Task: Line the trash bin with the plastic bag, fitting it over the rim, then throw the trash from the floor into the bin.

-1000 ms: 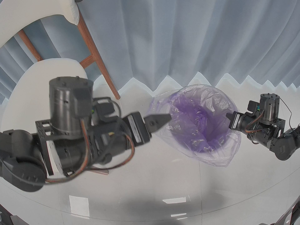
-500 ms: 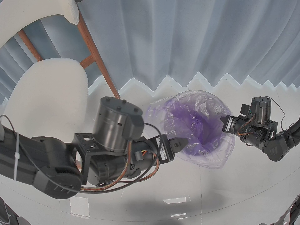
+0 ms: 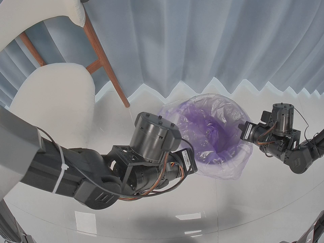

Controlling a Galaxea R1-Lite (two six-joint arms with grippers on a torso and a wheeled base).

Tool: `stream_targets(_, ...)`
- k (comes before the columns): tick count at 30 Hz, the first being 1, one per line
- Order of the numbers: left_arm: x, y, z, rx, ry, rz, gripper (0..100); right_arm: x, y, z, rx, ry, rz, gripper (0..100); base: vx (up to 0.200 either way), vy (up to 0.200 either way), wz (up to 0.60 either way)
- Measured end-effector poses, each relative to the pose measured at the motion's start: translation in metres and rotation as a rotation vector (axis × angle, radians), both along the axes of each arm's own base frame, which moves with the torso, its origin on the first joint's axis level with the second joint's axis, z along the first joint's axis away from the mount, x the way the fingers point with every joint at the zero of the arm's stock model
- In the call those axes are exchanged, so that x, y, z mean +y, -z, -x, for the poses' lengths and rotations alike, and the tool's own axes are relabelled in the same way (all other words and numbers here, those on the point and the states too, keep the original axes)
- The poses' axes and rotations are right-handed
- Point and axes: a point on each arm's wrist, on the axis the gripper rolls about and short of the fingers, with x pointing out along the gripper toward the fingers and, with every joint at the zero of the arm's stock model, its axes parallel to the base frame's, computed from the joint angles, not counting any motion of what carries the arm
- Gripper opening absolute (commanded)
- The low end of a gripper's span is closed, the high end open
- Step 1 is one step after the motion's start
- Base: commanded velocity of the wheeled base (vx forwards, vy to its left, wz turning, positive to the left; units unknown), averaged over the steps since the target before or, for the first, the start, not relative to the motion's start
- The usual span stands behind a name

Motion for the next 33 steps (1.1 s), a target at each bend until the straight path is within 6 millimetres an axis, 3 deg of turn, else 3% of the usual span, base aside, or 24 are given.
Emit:
stream_targets(19, 0.015, 0.01, 0.001, -0.011, -0.029, -0.077, 0, -0.011, -0.024, -0.004, 0.003, 0.15, -0.368, 0, 0.0, 0.0, 0.0)
stream_targets(27, 0.024, 0.013, -0.013, -0.046, -0.044, -0.123, 0, -0.013, -0.035, 0.007, 0.14, 0.215, -0.495, 0, 0.0, 0.0, 0.0)
stream_targets(33, 0.027, 0.002, -0.032, -0.094, -0.091, -0.107, 0, -0.013, -0.053, 0.017, 0.186, 0.175, -0.558, 0, 0.0, 0.0, 0.0)
